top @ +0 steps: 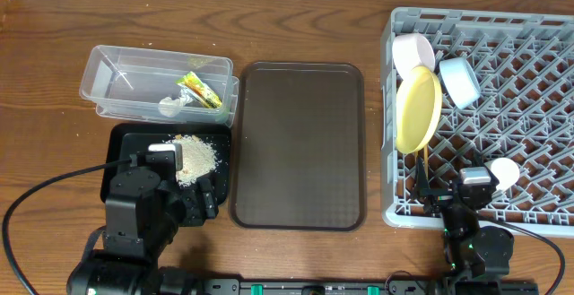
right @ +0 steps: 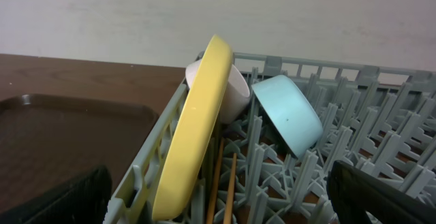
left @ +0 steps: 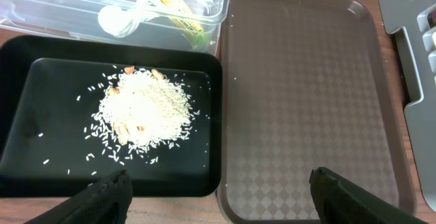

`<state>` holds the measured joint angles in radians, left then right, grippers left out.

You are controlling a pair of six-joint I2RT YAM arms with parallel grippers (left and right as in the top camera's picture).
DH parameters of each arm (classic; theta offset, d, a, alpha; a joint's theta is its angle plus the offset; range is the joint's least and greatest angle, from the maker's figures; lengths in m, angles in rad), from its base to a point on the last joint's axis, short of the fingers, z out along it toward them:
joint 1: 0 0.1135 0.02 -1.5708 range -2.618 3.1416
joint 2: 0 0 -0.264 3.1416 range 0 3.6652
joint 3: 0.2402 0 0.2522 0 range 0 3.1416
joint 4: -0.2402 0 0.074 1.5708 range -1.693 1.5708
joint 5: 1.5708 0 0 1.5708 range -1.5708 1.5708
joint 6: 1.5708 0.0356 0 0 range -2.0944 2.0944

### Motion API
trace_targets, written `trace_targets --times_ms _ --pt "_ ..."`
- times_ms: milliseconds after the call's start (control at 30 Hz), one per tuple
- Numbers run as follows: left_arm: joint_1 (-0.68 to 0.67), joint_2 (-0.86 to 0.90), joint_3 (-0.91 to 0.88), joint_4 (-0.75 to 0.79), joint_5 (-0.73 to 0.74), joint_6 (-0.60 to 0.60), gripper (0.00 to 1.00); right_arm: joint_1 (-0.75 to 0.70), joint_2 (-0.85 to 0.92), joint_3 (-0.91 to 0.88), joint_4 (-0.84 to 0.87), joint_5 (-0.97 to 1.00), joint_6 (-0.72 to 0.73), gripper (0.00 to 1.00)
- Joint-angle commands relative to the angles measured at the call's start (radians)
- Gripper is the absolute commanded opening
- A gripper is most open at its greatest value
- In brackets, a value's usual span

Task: Sort waste into correct bins and load items into the dishwasher rack

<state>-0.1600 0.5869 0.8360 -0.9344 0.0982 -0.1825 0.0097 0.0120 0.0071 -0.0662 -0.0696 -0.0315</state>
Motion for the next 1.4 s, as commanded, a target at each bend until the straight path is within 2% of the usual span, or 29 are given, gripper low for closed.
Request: trace_targets --times_ms 0,300,467,733,933,1133,1267,1367 --pt "-0.001 -0.002 -0.008 0.001 -0.012 0.006 0.86 0.011 -0.006 -0.002 -0.005 0.01 -0.01 0.99" --pt "0.027 -0.032 -0.022 -0.026 -0.025 0.007 0.86 0.011 -0.006 -0.002 -0.005 0.01 -0.011 0.99" --pt "0.109 -0.141 -0.13 0.08 0.006 0.056 0.86 0.011 -0.006 -0.002 -0.005 0.01 -0.01 0.99" --pt "0.144 -0.37 -0.429 0.384 0.022 0.078 0.86 0.011 -0.006 -0.002 -0.005 0.01 -0.011 0.99" --pt "0.144 -0.52 -0.66 0.684 0.021 0.078 0.86 0.011 -0.006 -0.002 -0.005 0.01 -0.01 0.99" --pt "0.144 -0.586 -0.832 0.99 -0.021 0.084 0.86 0.011 -0.005 -0.002 -0.005 0.01 -0.01 0.99" --pt "0.144 -0.586 -0.832 0.973 -0.067 0.143 0.86 0.01 -0.002 -0.002 -0.005 0.011 -0.011 0.99" --pt "0.144 -0.586 -0.832 0.861 -0.069 0.143 0.86 0.01 -0.001 -0.002 -0.005 0.011 -0.011 0.99"
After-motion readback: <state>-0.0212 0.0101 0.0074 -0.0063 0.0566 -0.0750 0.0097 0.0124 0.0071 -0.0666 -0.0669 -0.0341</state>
